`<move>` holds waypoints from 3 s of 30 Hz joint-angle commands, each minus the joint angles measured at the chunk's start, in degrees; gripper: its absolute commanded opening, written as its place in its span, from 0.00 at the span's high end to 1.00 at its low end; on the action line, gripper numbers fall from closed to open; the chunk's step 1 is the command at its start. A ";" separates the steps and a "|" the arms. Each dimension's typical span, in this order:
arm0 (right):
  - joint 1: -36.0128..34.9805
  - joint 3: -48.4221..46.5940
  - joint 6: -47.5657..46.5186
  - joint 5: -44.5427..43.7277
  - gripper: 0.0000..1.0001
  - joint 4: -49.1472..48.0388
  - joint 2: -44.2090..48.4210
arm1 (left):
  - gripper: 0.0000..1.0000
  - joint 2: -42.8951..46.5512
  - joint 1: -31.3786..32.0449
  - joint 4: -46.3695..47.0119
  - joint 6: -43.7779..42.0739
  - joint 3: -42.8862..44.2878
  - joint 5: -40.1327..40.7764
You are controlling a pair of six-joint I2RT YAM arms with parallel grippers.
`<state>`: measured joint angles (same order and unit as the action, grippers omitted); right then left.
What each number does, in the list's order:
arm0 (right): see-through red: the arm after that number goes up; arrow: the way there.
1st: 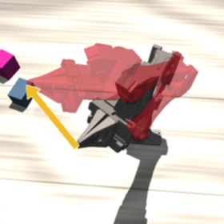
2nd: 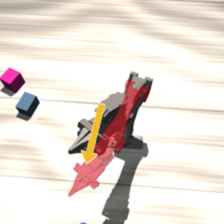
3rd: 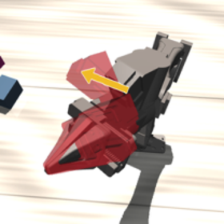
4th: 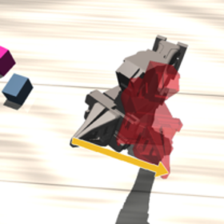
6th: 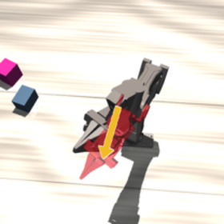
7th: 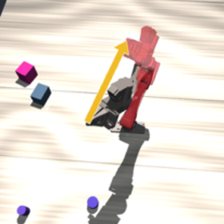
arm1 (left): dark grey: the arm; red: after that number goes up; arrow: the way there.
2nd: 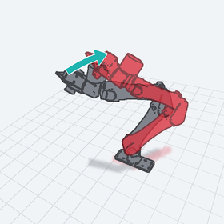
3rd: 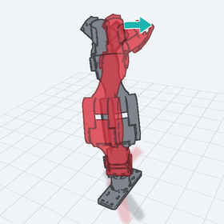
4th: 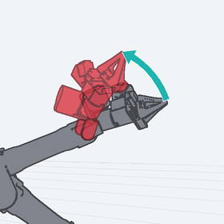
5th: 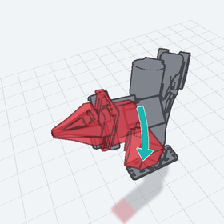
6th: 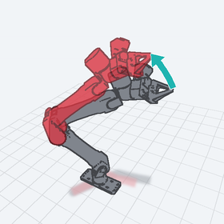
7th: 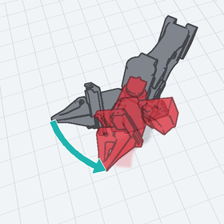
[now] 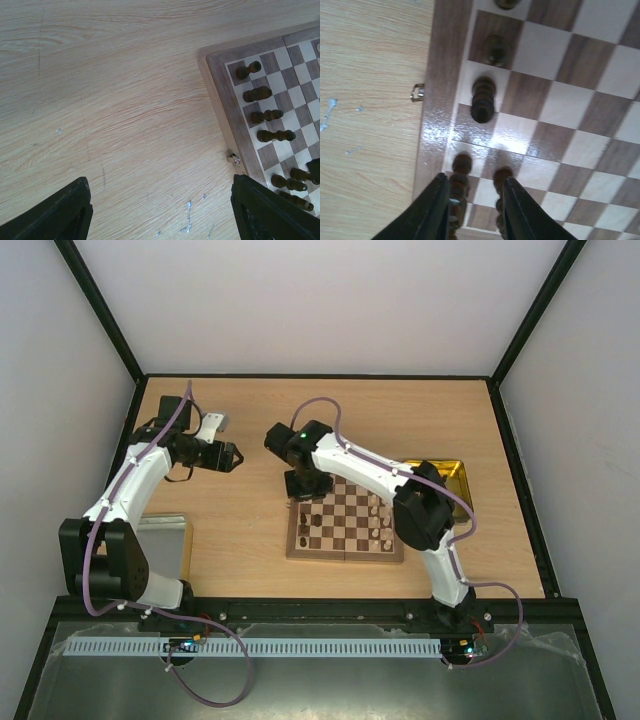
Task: Set up the chess pieces on the board
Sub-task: Move the chess piece to the chessboard.
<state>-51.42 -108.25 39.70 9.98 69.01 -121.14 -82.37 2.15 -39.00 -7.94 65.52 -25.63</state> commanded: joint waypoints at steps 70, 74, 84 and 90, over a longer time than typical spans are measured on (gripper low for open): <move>-0.86 19.89 2.10 0.81 0.93 -10.33 9.14 | 0.23 0.52 -0.48 1.25 -0.23 -1.36 0.14; -0.79 15.78 1.32 -1.25 0.94 -7.47 7.51 | 0.23 0.53 -0.48 1.44 -0.31 -1.51 0.28; -0.79 7.74 -0.60 -3.54 0.94 -3.39 2.64 | 0.23 0.84 -0.48 1.55 -0.51 -1.80 0.71; -0.63 5.78 -0.95 -3.94 0.94 -2.96 1.24 | 0.23 0.73 -0.48 1.56 -0.49 -1.58 0.76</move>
<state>-51.88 -100.01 39.62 7.97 63.00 -118.63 -82.37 2.15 -37.87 -7.94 64.51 -24.99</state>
